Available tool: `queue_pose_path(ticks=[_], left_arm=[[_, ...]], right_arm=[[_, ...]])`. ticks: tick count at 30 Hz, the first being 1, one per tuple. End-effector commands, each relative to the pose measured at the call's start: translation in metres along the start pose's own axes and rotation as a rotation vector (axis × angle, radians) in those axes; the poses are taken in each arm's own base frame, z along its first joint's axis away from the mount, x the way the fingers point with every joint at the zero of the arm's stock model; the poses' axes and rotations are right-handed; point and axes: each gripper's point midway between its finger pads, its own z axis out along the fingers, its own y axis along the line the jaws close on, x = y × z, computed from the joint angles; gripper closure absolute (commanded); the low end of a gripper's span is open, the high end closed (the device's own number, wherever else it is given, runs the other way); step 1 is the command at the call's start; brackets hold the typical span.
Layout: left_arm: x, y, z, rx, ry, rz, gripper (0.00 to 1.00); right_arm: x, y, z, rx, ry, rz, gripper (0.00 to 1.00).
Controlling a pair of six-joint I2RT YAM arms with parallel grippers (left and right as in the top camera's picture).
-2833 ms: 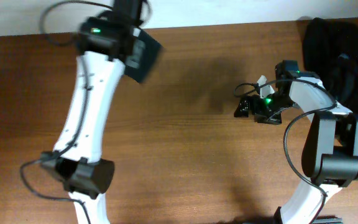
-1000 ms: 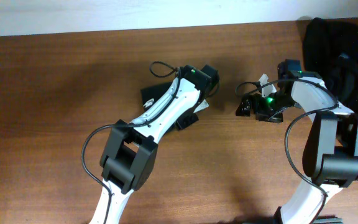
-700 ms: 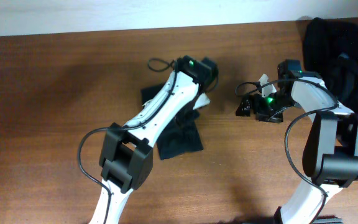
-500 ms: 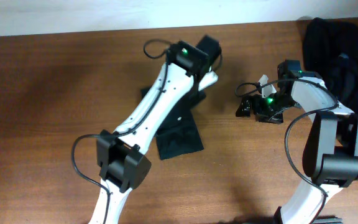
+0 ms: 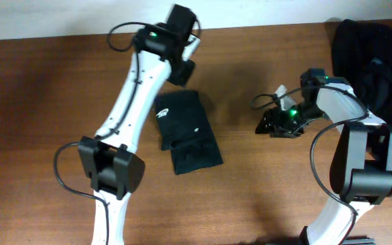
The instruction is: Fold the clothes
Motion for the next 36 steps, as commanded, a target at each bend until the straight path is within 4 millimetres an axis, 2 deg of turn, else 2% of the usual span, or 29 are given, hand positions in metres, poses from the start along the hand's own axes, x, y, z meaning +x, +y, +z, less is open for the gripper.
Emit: queue_pose_path(ticks=[1,5,11,13,17,22,24,28,36], left_arm=[[0.007,0.015,0.017,0.013,0.038,-0.083,0.79],[0.012,0.028,0.027,0.066,0.056,-0.131,0.79],[0.02,0.06,0.042,0.059,0.073,-0.198,0.78],[0.023,0.068,0.048,0.054,0.082,-0.214,0.78],[0.025,0.076,0.06,0.074,0.088,-0.237,0.8],[0.015,0.064,0.074,0.163,0.054,-0.176,0.8],[0.013,0.065,0.078,0.162,0.047,-0.175,0.79],[0.01,0.066,0.079,0.159,0.035,-0.176,0.79],[0.008,0.068,0.08,0.156,0.026,-0.178,0.79]], right_arm=[[-0.004,0.044,0.003,-0.104,0.008,-0.186,0.73],[0.006,0.069,0.015,-0.064,0.075,-0.297,0.96],[0.016,0.129,0.032,-0.067,0.098,-0.492,0.96],[0.015,0.146,0.043,-0.057,0.088,-0.551,0.96],[0.009,0.154,0.071,0.078,0.078,-0.538,0.96],[0.01,0.178,0.102,0.192,0.04,-0.581,0.96],[0.008,0.181,0.109,0.255,0.01,-0.566,0.96],[0.008,0.174,0.119,0.381,-0.019,-0.523,0.96],[0.016,0.152,0.152,0.416,0.055,-0.453,0.96]])
